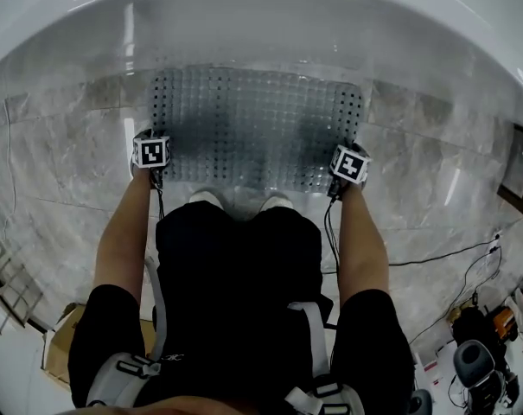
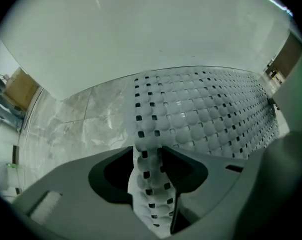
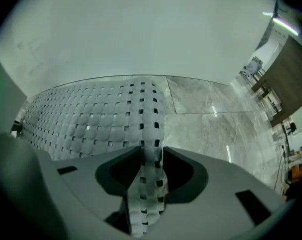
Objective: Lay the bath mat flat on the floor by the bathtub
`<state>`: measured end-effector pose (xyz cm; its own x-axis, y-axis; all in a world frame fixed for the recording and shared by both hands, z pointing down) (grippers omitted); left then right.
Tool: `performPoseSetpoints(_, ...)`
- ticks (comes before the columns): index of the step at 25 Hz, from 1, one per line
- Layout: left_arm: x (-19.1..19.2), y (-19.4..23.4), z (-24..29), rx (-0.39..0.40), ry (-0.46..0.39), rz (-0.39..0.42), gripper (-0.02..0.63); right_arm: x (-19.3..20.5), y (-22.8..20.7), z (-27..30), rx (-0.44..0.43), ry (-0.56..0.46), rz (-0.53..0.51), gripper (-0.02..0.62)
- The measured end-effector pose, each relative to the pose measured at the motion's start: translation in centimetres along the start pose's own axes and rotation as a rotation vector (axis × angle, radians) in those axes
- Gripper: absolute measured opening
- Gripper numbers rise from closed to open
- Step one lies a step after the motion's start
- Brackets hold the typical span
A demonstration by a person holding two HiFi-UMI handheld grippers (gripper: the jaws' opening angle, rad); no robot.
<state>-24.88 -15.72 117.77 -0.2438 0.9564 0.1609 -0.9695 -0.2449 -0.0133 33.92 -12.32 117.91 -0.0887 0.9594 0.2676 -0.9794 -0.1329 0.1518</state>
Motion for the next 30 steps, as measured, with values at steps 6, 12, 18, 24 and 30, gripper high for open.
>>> performPoseSetpoints(6, -0.1, 0.6, -3.4, 0.029, -0.095, 0.051, 0.221, 0.5, -2.3, -3.0, -0.020, -0.024, 0.214, 0.233)
performPoseSetpoints(12, -2.7, -1.3, -16.4, 0.182, -0.252, 0.010, 0.002, -3.4, -0.3, -15.0, -0.174, -0.100, 0.157, 0.006)
performPoseSetpoints(18, -8.3, -4.3, -31.1, 0.188, -0.415, 0.061, 0.002, -9.0, 1.1, -29.1, -0.229, -0.227, 0.033, 0.003)
performPoseSetpoints(24, -14.9, -7.4, -48.2, 0.165, -0.617, 0.047, 0.002, -16.9, 1.9, -45.8, -0.238, -0.473, -0.039, 0.003)
performPoseSetpoints(30, -18.7, -12.0, -67.3, 0.245, -0.774, 0.039, 0.002, -22.8, 3.0, -65.8, -0.259, -0.727, -0.060, 0.003)
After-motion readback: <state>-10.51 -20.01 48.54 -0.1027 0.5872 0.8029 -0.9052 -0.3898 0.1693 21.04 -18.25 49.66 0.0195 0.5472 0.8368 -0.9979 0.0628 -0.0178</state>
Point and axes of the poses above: the fingertips, and each gripper's own axes: z forward along the fingers, y to its left, x out of its underside, the point moved 6 cm from there along -z, backward along the fingers, and after that the axes turned 5 degrees about x, right-handed, at the moved point
